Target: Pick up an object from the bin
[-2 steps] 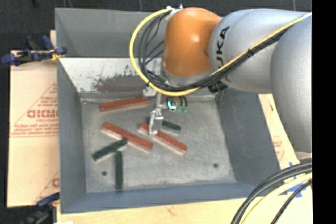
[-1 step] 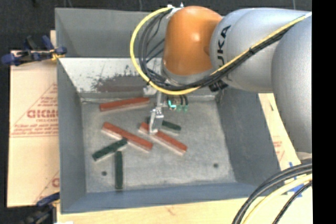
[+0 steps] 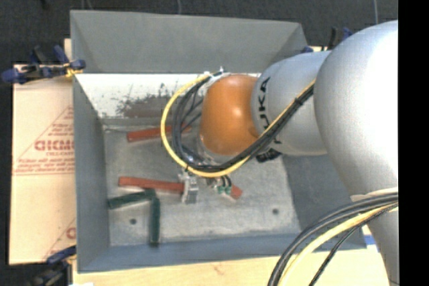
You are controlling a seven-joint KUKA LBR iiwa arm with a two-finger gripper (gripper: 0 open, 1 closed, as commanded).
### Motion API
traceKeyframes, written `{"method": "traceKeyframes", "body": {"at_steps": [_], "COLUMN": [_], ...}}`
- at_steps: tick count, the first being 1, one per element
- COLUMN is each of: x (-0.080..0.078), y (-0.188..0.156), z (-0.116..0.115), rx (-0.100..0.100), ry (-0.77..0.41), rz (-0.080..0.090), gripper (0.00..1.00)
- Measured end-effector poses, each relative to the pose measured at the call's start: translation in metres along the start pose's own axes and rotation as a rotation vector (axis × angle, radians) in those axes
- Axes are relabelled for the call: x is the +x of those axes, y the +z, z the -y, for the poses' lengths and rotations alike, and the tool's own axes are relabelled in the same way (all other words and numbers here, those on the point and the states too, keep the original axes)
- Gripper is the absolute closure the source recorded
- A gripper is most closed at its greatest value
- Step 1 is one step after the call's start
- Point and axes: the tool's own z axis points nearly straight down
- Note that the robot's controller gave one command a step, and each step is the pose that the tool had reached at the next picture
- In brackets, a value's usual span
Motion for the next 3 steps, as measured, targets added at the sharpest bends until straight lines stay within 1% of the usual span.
{"method": "traceKeyframes", "body": {"at_steps": [1,2,3], "x": [0.0,-0.024,0.007], "y": [0.0,-0.033,-0.191], "z": [0.0,0.014,0.015], "rx": [0.0,0.004,0.004], "ry": [0.001,-0.042,-0.031], "rz": [0.0,-0.019,-0.016], "gripper": [1.0,1.0,1.0]}}
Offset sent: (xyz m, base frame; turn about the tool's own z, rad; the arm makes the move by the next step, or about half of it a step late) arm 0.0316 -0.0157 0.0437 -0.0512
